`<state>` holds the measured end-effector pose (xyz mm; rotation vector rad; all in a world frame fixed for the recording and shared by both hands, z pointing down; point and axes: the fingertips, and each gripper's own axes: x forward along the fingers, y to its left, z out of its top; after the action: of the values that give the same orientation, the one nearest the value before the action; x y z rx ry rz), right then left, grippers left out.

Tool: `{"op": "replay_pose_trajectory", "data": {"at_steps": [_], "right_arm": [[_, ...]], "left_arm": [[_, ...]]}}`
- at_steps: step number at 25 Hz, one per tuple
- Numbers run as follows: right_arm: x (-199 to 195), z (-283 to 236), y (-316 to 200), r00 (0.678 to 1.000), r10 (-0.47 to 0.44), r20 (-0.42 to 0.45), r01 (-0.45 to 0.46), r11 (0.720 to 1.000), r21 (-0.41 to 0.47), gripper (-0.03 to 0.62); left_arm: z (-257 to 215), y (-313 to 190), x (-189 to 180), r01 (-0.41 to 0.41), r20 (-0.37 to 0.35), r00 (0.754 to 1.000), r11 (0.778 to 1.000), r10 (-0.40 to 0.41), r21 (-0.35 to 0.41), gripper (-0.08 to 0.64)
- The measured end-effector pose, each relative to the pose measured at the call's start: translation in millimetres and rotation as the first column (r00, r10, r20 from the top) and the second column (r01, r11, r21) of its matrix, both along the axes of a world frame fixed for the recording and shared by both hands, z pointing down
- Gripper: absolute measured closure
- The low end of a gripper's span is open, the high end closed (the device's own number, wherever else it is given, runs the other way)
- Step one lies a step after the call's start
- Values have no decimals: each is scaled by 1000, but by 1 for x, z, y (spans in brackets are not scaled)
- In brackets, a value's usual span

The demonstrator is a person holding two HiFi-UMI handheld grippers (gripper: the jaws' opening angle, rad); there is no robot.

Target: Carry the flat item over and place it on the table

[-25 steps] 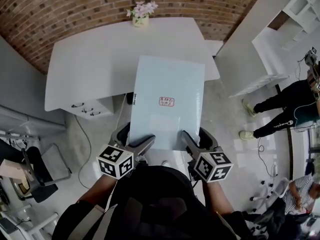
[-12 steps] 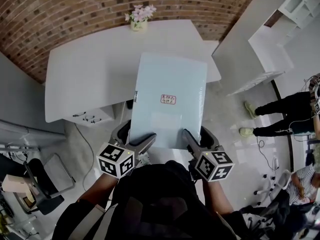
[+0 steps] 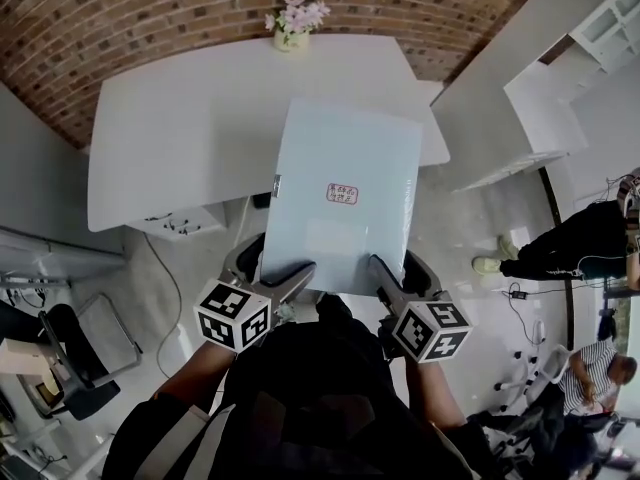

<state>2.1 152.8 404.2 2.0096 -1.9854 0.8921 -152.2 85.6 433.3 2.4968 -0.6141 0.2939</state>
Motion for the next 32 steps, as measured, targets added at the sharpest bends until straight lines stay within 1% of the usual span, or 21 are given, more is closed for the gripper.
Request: {"op": "replay_pose_trajectory", "data": {"at_steps": [10,17,24,32], "right_arm": [[-1,4,-18,1000,-23,22,23,1000,6,311],[13,9,-35,998,-40,40,40,999,9,311],[47,12,-61,997,-52,62,52,999,9,311],[101,18,-92,994,-65,91,65,998,8,311]], "left_arm": [[-1,-14,-4,29,16,999,1000,-30,10,118],[2,-28,9,49,30,998,999,-49,10,118],[1,-52,42,56,55,997,998,-57,16,118],[3,-82,95,65,85,994,998,-66,13,118]]}}
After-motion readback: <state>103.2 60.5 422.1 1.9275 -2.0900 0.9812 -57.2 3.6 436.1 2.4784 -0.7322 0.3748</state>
